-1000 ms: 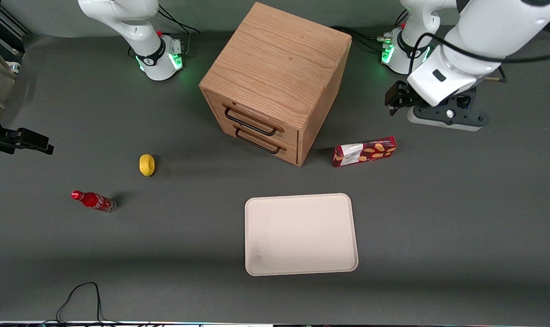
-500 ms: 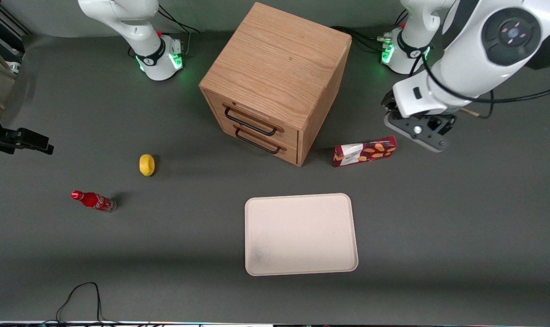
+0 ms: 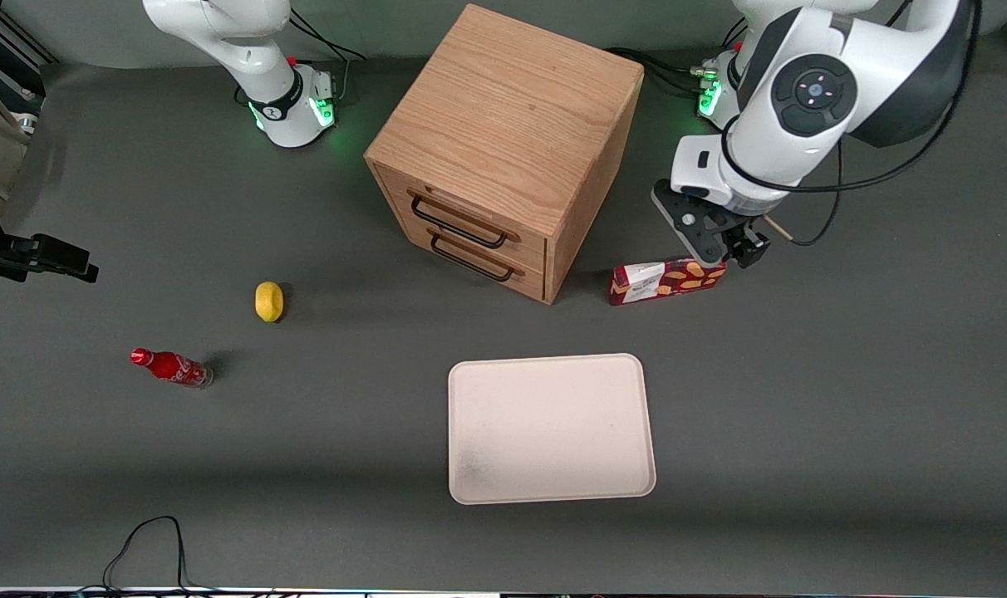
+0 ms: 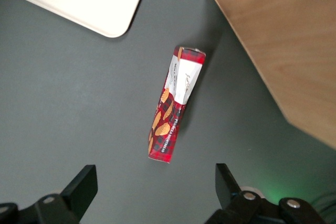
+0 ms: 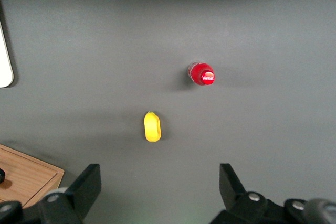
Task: Place red cookie box on tray
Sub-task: 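Lower the left gripper and close it on the cookie box's end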
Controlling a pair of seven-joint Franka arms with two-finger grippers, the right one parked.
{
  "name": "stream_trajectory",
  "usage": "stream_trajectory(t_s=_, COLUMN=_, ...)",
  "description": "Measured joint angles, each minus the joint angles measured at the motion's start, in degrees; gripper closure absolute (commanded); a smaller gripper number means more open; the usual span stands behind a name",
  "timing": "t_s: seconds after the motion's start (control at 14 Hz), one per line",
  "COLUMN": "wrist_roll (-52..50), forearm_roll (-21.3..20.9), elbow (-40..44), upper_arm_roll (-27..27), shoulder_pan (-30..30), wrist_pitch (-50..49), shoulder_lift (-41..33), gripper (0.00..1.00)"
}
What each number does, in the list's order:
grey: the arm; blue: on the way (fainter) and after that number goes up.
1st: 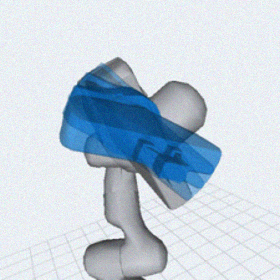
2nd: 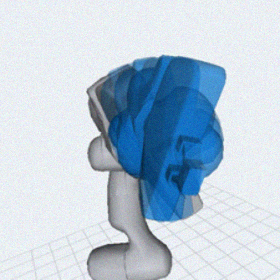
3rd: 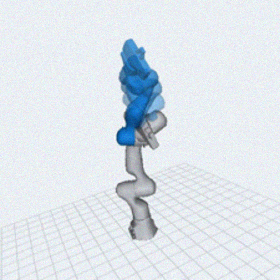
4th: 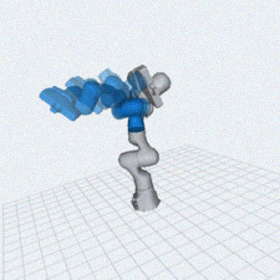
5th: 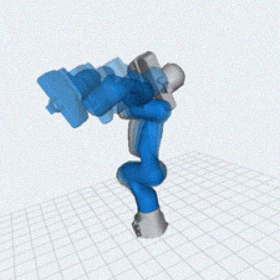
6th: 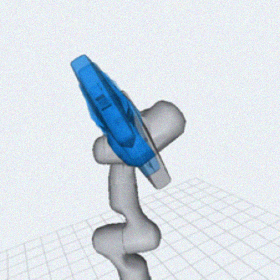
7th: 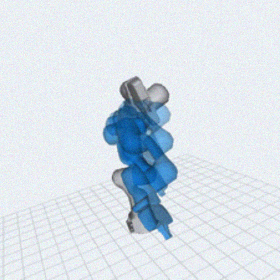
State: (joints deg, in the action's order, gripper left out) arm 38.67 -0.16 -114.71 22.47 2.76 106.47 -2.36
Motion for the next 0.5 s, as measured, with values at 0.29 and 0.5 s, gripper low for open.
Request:
stream_trajectory(t_s=0.29, wrist_roll=9.42, forearm_roll=0.0, elbow=-8.78, upper_arm_roll=-0.87, shoulder_pan=-0.13, wrist_pitch=5.09, shoulder_lift=-4.09, gripper=0.0)
stream_trajectory(t_s=0.5, wrist_roll=12.56, forearm_roll=0.0, elbow=-9.9, upper_arm_roll=-1.1, shoulder_pan=-0.2, wrist_pitch=6.25, shoulder_lift=-4.89, gripper=0.01)
